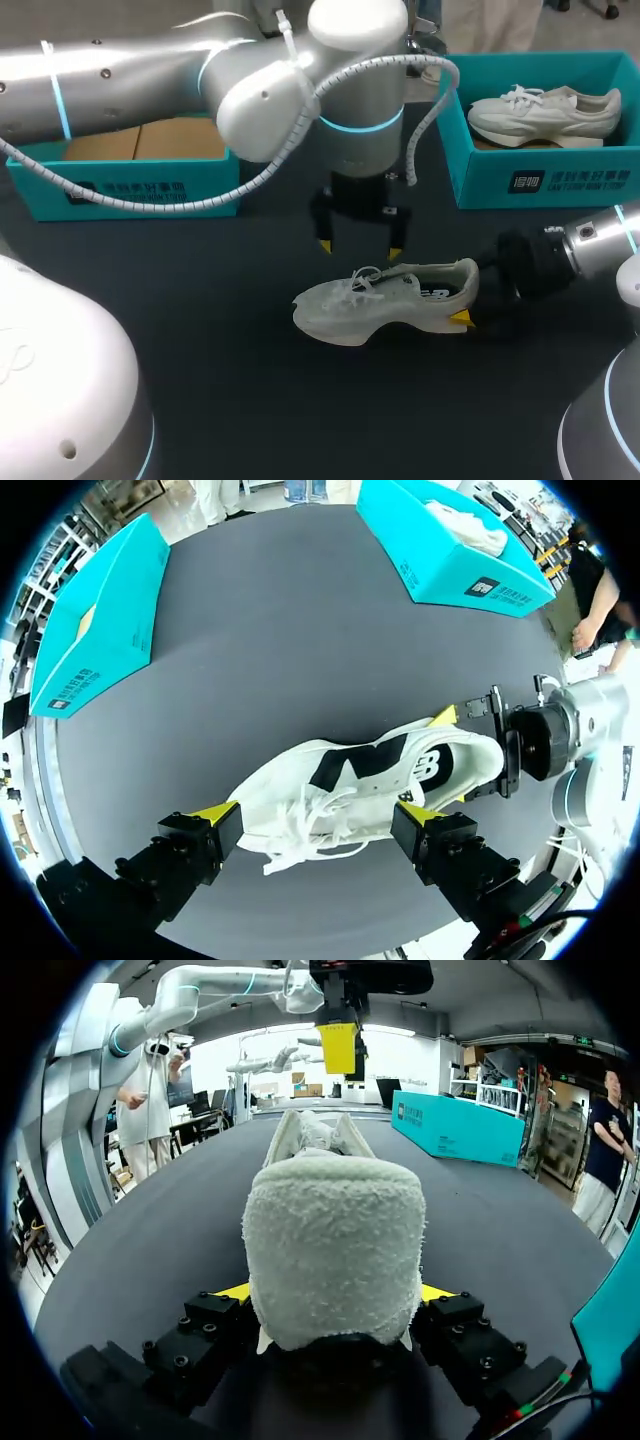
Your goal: Take the shoe out of the shoebox, open the shoe tongue, remove and reinsert the insole, then place the shoe into the shoebox
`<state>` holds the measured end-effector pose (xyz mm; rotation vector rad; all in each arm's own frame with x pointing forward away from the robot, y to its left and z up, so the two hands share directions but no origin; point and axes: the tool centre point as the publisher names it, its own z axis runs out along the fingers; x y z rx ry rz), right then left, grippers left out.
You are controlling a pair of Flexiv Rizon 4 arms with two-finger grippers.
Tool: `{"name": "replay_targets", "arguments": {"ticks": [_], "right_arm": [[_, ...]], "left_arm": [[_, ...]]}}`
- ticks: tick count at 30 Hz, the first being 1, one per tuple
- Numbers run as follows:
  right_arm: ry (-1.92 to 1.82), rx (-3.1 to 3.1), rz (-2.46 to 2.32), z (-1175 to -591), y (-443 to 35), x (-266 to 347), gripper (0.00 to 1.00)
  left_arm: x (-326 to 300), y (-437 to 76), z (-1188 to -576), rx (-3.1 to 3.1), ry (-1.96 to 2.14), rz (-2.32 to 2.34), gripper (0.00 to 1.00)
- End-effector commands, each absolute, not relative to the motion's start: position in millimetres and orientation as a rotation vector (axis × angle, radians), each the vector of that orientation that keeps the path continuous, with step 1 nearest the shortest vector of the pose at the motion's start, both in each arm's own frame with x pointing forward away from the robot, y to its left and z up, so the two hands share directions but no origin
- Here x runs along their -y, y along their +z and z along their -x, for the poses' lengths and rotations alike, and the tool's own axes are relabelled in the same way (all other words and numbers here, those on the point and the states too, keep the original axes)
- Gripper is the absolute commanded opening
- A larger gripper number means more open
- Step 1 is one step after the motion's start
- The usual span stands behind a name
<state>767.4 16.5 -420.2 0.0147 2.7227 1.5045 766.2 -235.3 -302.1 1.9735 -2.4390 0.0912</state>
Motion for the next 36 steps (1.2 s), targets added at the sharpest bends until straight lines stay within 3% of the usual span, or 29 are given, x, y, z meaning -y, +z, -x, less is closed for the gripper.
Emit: {"name": "replay_targets", "arguments": {"ticks": [1,24,36], "right_arm": [[1.497,-2.725,-0.017,-768.0,-422.6,-19.3,0.00],[1.497,-2.725,-0.017,-768.0,-422.6,-19.3,0.00],[1.497,-2.725,-0.017,-768.0,-422.6,-19.3,0.00]], "left_arm": [[261.6,-315.4,-766.9,2.466,0.057,-1.992,1.00],[304.7,-360.6,-765.5,2.537,-0.027,-1.952,1.00],[288.6,-362.3,-759.0,2.477,-0.117,-2.093,1.00]]}}
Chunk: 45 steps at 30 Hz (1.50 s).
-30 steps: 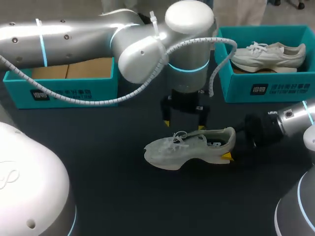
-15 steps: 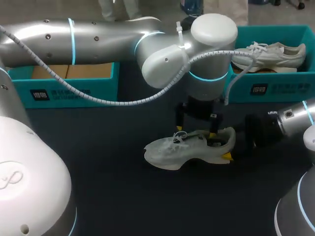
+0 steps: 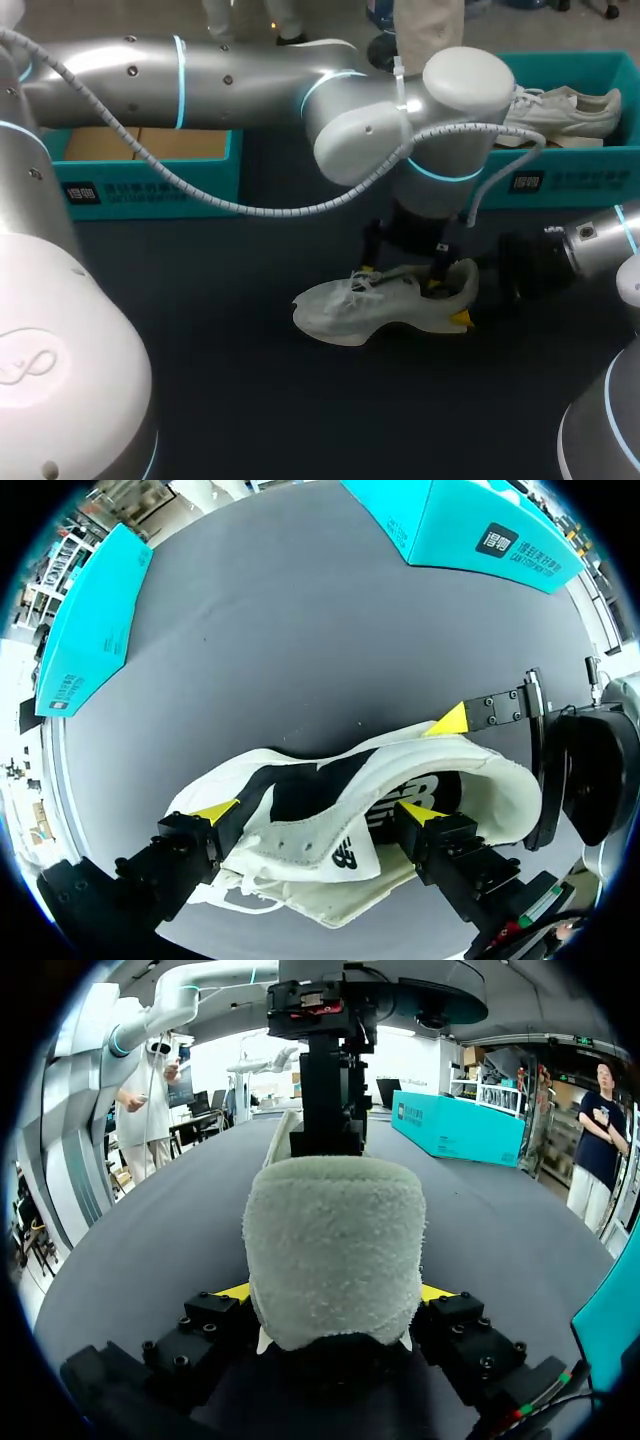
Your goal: Take the shoe out of the shoebox, open the shoe tongue, remove and reinsert the insole, then place the shoe into the shoebox
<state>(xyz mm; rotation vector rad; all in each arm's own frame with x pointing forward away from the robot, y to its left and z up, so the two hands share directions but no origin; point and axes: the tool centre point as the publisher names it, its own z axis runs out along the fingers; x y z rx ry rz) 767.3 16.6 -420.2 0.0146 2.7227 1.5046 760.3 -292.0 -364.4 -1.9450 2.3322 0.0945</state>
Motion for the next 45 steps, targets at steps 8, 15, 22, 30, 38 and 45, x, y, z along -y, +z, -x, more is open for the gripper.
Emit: {"name": "replay_targets", "arguments": {"ticks": [8,15,22,30,38,45], "right_arm": [[1.497,-2.725,-0.017,-768.0,-422.6,-19.3,0.00],[1.497,-2.725,-0.017,-768.0,-422.6,-19.3,0.00],[1.497,-2.725,-0.017,-768.0,-422.6,-19.3,0.00],[1.497,-2.725,-0.017,-768.0,-422.6,-19.3,0.00],[1.497,-2.725,-0.017,-768.0,-422.6,-19.3,0.00],[1.497,-2.725,-0.017,-768.0,-422.6,-19.3,0.00]], "left_arm": [[267.5,-351.1,-762.9,-2.298,0.110,2.015,1.00],[259.2,-336.4,-761.7,-2.301,0.105,2.054,1.00],[254.6,-331.0,-752.4,-2.351,0.157,2.047,1.00],[250.5,-327.8,-740.5,-2.486,0.214,2.050,0.00],[241.9,-328.7,-744.5,-2.667,0.274,2.048,0.00],[229.0,-318.9,-752.4,-2.804,0.247,2.033,0.00]]}}
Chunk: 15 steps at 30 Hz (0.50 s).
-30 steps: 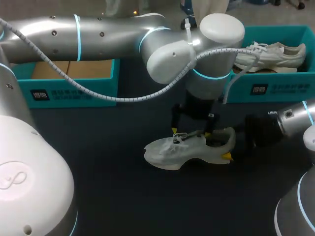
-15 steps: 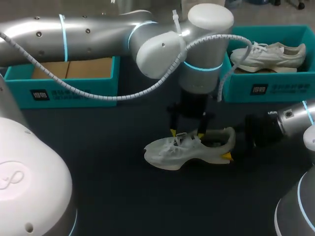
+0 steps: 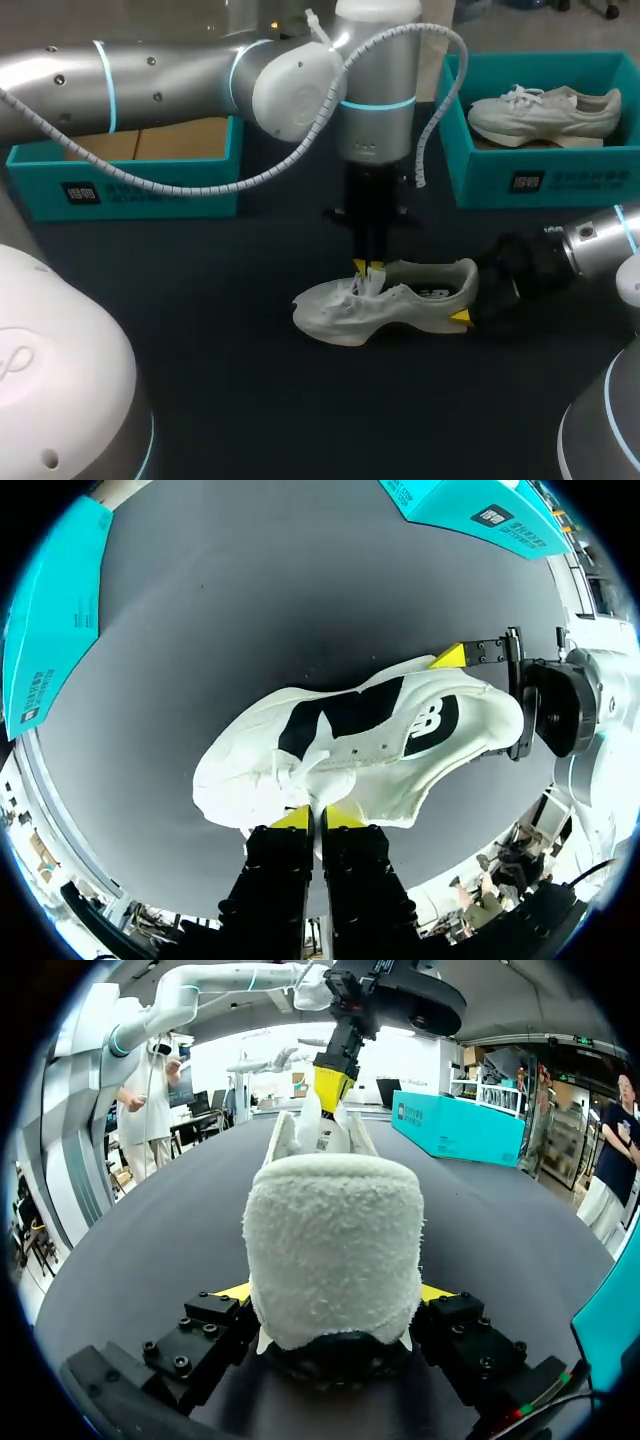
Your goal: Take the shoe out of the shoebox, open the shoe tongue, remove and reinsert the insole, then place the shoe into the shoebox
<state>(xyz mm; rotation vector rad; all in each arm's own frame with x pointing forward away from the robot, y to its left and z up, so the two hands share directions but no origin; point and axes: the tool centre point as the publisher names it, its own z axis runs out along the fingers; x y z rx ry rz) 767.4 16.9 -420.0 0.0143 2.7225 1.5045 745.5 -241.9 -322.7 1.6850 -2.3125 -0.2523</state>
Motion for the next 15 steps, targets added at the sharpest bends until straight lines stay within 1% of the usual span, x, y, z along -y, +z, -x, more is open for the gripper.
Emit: {"name": "replay_targets", "arguments": {"ticks": [1,8,15], "right_arm": [[1.497,-2.725,-0.017,-768.0,-422.6,-19.3,0.00],[1.497,-2.725,-0.017,-768.0,-422.6,-19.3,0.00],[1.497,-2.725,-0.017,-768.0,-422.6,-19.3,0.00]], "left_arm": [[226.4,-317.1,-753.2,2.262,-0.198,-1.632,0.00],[204.8,-304.0,-755.0,2.261,-0.149,-1.588,0.00],[185.1,-309.7,-761.3,2.214,-0.150,-1.626,0.00]]}}
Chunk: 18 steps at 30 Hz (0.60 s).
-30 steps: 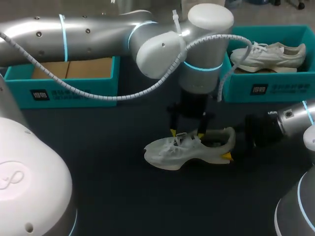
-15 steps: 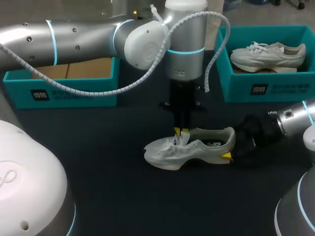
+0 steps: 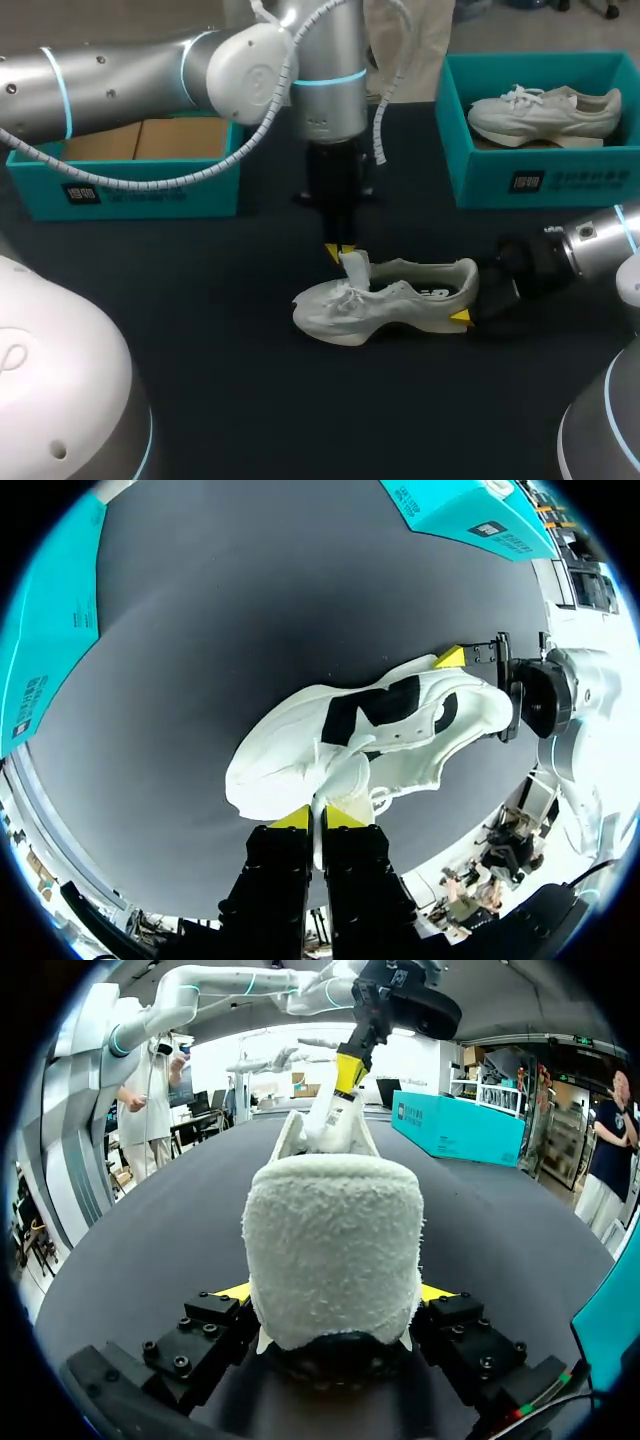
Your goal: Take the shoe out of the shoebox, open the shoe tongue, remove and reinsert the insole, then place the shoe into the shoebox
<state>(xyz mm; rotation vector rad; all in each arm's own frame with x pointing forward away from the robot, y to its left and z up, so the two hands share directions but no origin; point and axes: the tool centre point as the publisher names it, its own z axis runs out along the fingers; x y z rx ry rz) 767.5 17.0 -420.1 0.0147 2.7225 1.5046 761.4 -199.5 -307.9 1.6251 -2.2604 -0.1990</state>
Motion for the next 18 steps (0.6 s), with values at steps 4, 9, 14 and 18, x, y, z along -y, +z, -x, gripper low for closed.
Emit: {"name": "replay_targets", "arguments": {"ticks": [4,9,14,18], "right_arm": [[1.497,-2.725,-0.017,-768.0,-422.6,-19.3,0.00],[1.497,-2.725,-0.017,-768.0,-422.6,-19.3,0.00],[1.497,-2.725,-0.017,-768.0,-422.6,-19.3,0.00],[1.497,-2.725,-0.017,-768.0,-422.6,-19.3,0.00]], "left_arm": [[173.8,-313.5,-764.5,2.188,-0.151,-1.647,0.00],[168.7,-323.8,-767.7,2.171,-0.178,-1.681,0.00],[168.9,-335.8,-765.7,2.162,-0.202,-1.694,0.00],[169.6,-344.9,-761.0,2.153,-0.232,-1.711,0.07]]}}
